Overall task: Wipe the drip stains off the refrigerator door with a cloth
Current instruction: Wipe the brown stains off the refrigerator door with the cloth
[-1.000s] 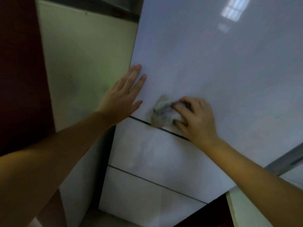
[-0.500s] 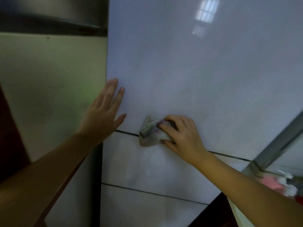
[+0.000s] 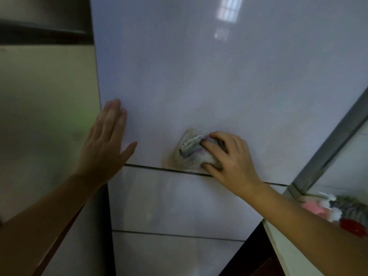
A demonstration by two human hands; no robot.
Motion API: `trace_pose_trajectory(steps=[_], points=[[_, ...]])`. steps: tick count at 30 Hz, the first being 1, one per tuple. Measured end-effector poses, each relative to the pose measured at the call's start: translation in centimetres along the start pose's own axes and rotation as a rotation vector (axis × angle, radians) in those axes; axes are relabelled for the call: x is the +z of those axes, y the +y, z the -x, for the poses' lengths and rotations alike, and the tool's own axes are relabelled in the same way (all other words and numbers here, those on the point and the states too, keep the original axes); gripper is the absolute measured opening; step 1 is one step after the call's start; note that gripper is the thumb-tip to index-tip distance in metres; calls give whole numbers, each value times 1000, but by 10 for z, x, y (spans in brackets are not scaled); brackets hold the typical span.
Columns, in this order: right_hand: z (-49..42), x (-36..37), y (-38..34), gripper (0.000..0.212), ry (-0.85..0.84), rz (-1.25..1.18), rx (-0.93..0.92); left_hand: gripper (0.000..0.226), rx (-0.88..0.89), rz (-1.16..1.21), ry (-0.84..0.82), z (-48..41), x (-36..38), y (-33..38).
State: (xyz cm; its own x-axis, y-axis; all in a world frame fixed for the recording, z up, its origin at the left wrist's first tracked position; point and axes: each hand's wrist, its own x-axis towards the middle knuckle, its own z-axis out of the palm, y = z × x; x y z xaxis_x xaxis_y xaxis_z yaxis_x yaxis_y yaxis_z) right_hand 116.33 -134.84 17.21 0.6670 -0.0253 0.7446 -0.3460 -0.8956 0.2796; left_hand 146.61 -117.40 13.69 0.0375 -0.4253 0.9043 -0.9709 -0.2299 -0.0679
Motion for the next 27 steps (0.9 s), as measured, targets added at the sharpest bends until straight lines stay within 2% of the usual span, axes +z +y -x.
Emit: trace_pose_trajectory(steps=[7, 11, 19, 27], points=[[-20, 49, -40, 46, 15, -97, -116, 70, 21, -65, -41, 3, -1, -8], [-22, 69, -64, 41, 32, -107, -103, 70, 29, -58, -58, 1, -2, -5], [71, 47, -15, 43, -84, -42, 20, 72, 3, -64, -79, 4, -6, -1], [-28, 85, -90, 39, 56, -162, 13, 72, 29, -83, -77, 4, -7, -6]])
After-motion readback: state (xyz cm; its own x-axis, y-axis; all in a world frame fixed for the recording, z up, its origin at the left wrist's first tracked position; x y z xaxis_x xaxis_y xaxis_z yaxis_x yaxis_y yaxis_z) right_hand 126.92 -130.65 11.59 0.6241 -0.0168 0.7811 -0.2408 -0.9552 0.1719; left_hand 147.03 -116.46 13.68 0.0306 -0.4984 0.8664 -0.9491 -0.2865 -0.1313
